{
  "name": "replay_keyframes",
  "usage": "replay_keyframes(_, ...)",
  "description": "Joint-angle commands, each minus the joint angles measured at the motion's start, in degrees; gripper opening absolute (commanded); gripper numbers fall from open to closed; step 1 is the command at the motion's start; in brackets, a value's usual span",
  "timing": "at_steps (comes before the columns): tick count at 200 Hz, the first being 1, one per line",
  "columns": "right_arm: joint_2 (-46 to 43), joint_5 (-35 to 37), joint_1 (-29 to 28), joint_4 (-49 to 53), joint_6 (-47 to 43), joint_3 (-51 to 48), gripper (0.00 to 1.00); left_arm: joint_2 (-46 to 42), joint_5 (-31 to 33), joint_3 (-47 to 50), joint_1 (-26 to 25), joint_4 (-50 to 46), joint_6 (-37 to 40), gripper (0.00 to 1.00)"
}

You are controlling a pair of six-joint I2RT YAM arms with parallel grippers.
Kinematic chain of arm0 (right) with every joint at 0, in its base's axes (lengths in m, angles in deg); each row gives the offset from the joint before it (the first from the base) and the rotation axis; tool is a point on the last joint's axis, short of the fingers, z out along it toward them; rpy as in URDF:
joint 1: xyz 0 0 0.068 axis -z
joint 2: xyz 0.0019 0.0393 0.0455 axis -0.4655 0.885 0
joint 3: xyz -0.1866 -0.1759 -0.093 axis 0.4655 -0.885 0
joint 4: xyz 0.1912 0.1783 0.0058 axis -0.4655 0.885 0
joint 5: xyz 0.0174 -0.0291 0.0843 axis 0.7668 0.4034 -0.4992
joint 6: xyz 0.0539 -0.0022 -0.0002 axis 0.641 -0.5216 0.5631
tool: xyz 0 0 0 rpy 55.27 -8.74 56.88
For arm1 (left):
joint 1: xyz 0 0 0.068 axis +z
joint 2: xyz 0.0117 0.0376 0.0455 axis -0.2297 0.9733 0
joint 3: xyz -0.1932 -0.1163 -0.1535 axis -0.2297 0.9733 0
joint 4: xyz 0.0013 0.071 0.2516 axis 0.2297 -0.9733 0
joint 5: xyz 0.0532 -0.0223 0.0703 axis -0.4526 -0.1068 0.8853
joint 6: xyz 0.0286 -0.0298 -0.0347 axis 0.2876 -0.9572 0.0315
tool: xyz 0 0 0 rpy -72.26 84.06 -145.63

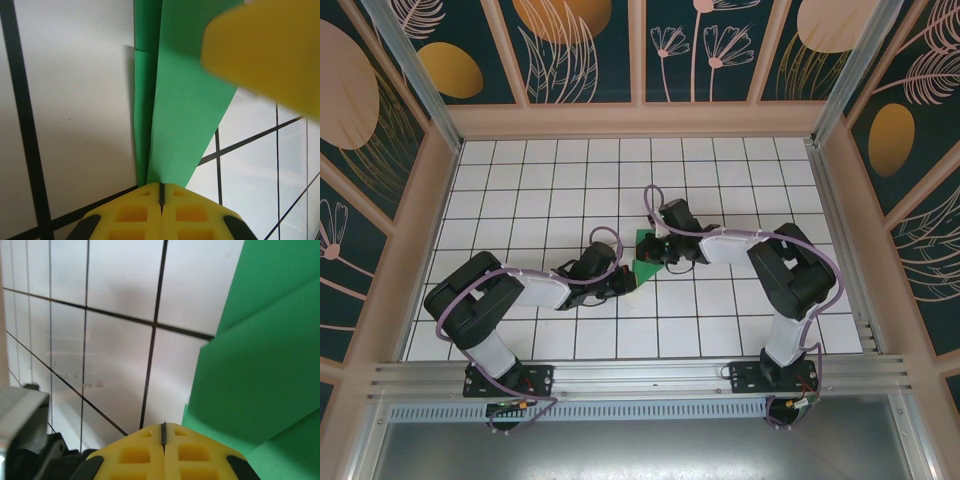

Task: Fold a paper plane with a square sheet of paper (pick it up from the middle)
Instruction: Fourth fold the wing at the center of the table.

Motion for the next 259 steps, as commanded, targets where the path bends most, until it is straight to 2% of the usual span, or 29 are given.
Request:
replay_keyframes(1,1.7,1.3,-0.7,0.3,0.9,-1.5,0.0,2.3,1.7,-0.3,-0.4,-5.3,1.2,0.0)
replay_keyframes(52,4.0,0.1,-0.6,-0.5,-2.1,-2.1,0.0,2.3,1.3,0.1,-0.3,-6.4,0.6,0.0)
replay_keyframes(80,6.0,1.8,1.0,1.3,-5.8,-0.1,0.0,2.0,1.0,0.5,-0.4,-8.1,0.9,0.0)
replay_keyframes(119,7.9,2.7,6.1,1.4,-9.5,2.7,0.0,2.0,-0.2,2.0,-0.3,-10.1,1.5,0.0)
replay_keyframes(133,9.0,2.6,10.0,1.2,-10.3,4.2,0.0,2.2,-0.9,2.6,-0.4,-10.0,1.6,0.0)
replay_keyframes(199,15.6,5.1,18.5,4.9,-10.1,14.3,0.0,0.2,-1.8,3.5,-0.4,-10.1,2.2,0.0)
replay_keyframes(242,8.6,5.4,20.0,4.7,-7.8,14.2,0.0,-1.8,-0.6,-0.7,-0.4,-11.4,3.6,0.0)
replay_keyframes(259,3.8,6.2,19.8,3.9,-6.0,11.3,0.06,-2.8,0.0,-3.3,-0.3,-11.4,4.3,0.02)
